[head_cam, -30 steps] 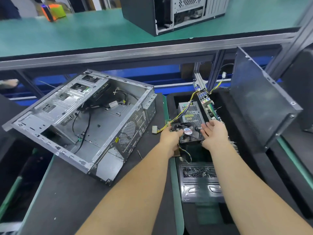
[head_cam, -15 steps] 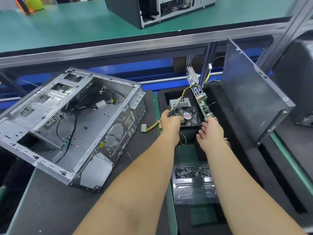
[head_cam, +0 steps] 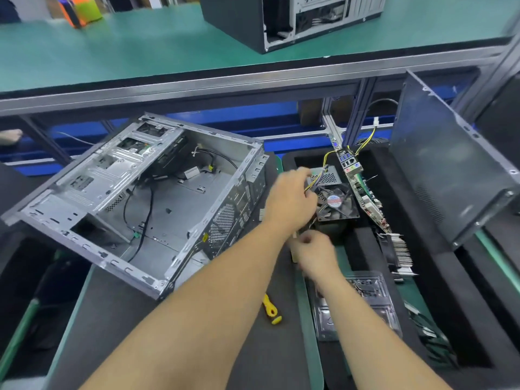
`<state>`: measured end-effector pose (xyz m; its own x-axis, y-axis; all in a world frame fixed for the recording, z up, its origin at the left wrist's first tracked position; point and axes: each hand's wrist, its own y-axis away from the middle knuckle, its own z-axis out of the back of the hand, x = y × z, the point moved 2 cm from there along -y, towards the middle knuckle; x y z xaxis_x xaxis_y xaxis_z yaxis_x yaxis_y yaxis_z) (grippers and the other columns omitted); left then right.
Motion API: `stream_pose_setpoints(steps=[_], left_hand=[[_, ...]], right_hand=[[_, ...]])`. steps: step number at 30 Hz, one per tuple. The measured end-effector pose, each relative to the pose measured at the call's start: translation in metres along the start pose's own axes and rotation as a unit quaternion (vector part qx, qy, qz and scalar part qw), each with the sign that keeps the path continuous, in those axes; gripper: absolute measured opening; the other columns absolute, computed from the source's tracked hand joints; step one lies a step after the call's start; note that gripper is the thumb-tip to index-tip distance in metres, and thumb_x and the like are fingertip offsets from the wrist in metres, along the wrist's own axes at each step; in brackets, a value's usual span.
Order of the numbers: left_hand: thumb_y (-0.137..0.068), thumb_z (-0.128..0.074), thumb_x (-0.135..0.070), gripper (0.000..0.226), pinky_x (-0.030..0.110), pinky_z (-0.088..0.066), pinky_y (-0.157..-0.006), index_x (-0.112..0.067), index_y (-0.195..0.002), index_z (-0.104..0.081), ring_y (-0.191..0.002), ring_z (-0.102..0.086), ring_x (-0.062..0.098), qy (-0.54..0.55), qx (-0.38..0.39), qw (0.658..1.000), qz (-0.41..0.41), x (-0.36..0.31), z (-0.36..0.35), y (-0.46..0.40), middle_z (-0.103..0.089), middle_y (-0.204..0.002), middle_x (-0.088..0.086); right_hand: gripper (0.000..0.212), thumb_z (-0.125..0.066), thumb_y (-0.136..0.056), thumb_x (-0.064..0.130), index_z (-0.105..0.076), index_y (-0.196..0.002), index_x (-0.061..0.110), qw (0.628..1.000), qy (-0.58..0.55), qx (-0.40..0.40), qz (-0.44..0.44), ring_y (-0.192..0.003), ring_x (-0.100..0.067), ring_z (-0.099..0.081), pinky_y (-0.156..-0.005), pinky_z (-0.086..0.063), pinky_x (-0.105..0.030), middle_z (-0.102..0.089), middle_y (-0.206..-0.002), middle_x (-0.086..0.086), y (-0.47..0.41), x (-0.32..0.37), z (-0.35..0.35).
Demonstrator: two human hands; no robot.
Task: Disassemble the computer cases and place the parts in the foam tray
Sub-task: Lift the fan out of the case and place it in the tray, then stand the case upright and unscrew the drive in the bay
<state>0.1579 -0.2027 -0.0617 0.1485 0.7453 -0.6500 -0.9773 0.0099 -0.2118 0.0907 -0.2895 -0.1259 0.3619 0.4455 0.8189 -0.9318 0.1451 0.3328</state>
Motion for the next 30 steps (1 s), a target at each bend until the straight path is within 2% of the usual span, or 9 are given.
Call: stream_pose_setpoints(steps=[3,5,8,13,16,21,24,26,30], left_hand=[[-0.083,-0.06,-0.016,0.036,0.04,-0.04,-0.091,-0.015,-0.118,-0.057,-0.108,-0.053,0.03,-0.256,-0.099,0.961,-0.043,0.008,0.055,-0.008,-0.063,-0.111,0.006],[-0.093,-0.058,-0.028,0.049,0.042,-0.038,-0.098,-0.014,-0.137,-0.043,-0.118,-0.051,0.031,-0.344,-0.055,0.936,0.048,0.032,0.08,-0.004,-0.058,-0.125,0.009],[-0.105,-0.049,-0.033,0.062,0.042,-0.044,-0.088,-0.005,-0.153,-0.02,-0.119,-0.059,0.036,-0.343,0.066,0.923,0.163,0.065,0.088,0.012,-0.06,-0.131,0.015],[-0.107,-0.049,-0.033,0.033,0.038,-0.039,-0.075,-0.005,-0.123,-0.045,-0.11,-0.064,0.038,-0.27,0.092,0.951,0.123,0.07,0.097,0.02,-0.065,-0.121,0.015],[-0.105,-0.049,-0.033,0.027,0.037,-0.038,-0.073,-0.009,-0.116,-0.047,-0.107,-0.063,0.039,-0.275,0.096,0.952,0.094,0.07,0.1,0.04,-0.065,-0.116,0.014],[-0.1,-0.055,-0.04,0.03,0.037,-0.038,-0.072,-0.017,-0.101,-0.037,-0.1,-0.06,0.035,-0.279,0.14,0.949,0.048,0.075,0.107,0.07,-0.061,-0.107,0.01],[-0.1,-0.058,-0.042,0.03,0.036,-0.037,-0.07,-0.016,-0.104,-0.043,-0.096,-0.059,0.033,-0.285,0.152,0.946,0.026,0.077,0.109,0.081,-0.06,-0.103,0.01],[-0.099,-0.058,-0.042,0.032,0.035,-0.038,-0.071,-0.013,-0.112,-0.05,-0.099,-0.061,0.035,-0.288,0.154,0.945,0.009,0.079,0.111,0.085,-0.062,-0.108,0.011],[-0.096,-0.058,-0.042,0.031,0.034,-0.037,-0.069,-0.017,-0.099,-0.042,-0.084,-0.053,0.032,-0.295,0.167,0.941,-0.012,0.087,0.119,0.09,-0.049,-0.085,0.0]], right_hand=[[0.035,-0.073,-0.078,0.048,-0.058,-0.07,0.018,0.96,0.219,0.166,0.045,-0.08,-0.026,-0.064,-0.067,-0.048,-0.03,-0.065,-0.077,-0.003,0.028,0.005,-0.032],[0.042,-0.075,-0.071,0.056,-0.053,-0.079,0.02,0.899,0.371,0.227,0.057,-0.088,-0.025,-0.064,-0.069,-0.046,-0.03,-0.067,-0.091,-0.004,0.045,0.002,-0.048],[0.024,-0.069,-0.08,0.032,-0.051,-0.092,0.021,0.855,0.467,0.211,0.083,-0.105,-0.03,-0.064,-0.072,-0.042,-0.031,-0.066,-0.113,-0.006,0.062,-0.002,-0.058],[0.017,-0.059,-0.086,0.025,-0.049,-0.074,0.017,0.964,0.194,0.181,-0.006,-0.056,-0.019,-0.058,-0.051,-0.048,-0.023,-0.061,-0.069,-0.002,0.055,-0.005,-0.04],[0.006,-0.051,-0.09,0.018,-0.055,-0.087,0.014,0.996,0.003,0.085,-0.019,-0.059,-0.023,-0.055,-0.062,-0.057,-0.041,-0.054,-0.072,-0.003,0.042,-0.002,-0.025],[0.024,-0.061,-0.085,0.022,-0.051,-0.064,0.017,0.991,-0.087,-0.09,0.047,-0.065,-0.027,-0.046,-0.065,-0.04,-0.035,-0.05,-0.06,0.001,0.019,0.034,-0.009],[0.026,-0.056,-0.095,0.028,-0.056,-0.075,0.011,0.984,-0.053,-0.132,0.103,-0.078,-0.032,-0.054,-0.071,-0.043,-0.039,-0.06,-0.074,-0.006,0.006,0.063,-0.008],[0.023,-0.052,-0.099,0.032,-0.056,-0.086,0.013,0.982,-0.02,-0.135,0.129,-0.088,-0.033,-0.054,-0.078,-0.041,-0.038,-0.059,-0.091,-0.012,-0.004,0.082,-0.007],[0.037,-0.052,-0.099,0.039,-0.055,-0.081,0.007,0.993,-0.028,-0.021,0.113,-0.081,-0.026,-0.049,-0.076,-0.042,-0.04,-0.053,-0.079,-0.007,-0.023,0.114,-0.005]])
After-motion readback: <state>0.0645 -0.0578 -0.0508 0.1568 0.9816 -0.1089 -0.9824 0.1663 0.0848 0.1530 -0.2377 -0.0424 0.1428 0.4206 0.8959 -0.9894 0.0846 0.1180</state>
